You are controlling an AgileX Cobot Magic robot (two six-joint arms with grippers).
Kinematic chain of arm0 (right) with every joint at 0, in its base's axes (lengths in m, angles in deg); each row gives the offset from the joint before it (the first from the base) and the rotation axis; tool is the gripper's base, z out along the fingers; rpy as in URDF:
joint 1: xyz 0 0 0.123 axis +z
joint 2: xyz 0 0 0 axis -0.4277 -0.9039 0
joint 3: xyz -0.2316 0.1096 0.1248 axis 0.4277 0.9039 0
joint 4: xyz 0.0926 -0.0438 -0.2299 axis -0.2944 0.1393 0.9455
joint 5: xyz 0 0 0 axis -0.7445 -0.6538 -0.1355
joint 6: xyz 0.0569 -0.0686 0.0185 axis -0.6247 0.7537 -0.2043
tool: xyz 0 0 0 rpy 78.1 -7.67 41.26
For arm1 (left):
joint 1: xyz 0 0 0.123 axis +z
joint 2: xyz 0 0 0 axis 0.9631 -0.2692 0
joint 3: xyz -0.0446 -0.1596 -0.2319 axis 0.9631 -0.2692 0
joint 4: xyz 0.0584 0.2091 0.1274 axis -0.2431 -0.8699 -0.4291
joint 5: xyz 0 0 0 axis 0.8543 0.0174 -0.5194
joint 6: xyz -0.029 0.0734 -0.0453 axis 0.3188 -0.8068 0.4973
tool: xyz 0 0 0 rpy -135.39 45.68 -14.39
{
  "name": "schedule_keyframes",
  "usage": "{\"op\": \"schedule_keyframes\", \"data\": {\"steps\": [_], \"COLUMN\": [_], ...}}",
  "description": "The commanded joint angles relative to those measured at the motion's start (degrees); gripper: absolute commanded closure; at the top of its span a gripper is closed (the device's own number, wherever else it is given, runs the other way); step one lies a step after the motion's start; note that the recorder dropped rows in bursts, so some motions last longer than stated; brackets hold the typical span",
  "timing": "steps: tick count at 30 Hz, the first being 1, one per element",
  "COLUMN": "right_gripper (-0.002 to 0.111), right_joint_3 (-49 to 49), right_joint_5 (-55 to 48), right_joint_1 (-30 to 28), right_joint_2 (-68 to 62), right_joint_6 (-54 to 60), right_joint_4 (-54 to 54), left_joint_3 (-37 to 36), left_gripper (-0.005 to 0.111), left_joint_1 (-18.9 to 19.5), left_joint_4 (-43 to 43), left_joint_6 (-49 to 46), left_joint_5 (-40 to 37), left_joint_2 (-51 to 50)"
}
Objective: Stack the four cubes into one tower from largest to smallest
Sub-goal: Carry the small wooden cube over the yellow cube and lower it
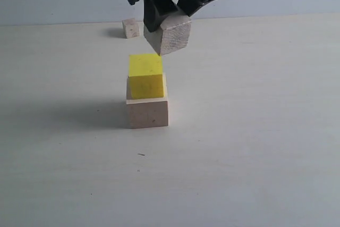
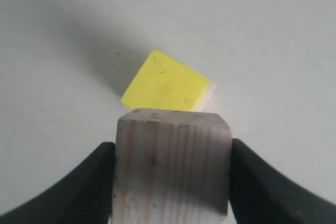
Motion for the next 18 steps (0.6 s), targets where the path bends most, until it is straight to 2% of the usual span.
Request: {"op": "schedule_keyframes", "data": {"steps": [1, 11, 18], "right_gripper": [0.108, 0.108, 0.108], "right_joint_3": [-3.7, -10.3, -10.6], "right_joint_5": [-3.4, -6.5, -6.5], "right_joint_1": [1.8, 2.8, 2.8], "right_joint_2": [-0.3, -5.9, -10.1], "right_joint_6": [-9.8, -19.8, -23.2], "right_joint_4": [5.0, 4.7, 5.5], "left_joint_3": [-0.3, -0.3, -0.3], "left_gripper": [0.107, 0.107, 0.107], "left_joint_1": [0.0, 0.0, 0.0], "left_joint_4": [0.6, 1.1, 1.3], "left_joint_6": [0.0, 0.0, 0.0], "left_joint_5": [0.2, 0.2, 0.2], "left_joint_2": [0.3, 0.3, 0.3]}}
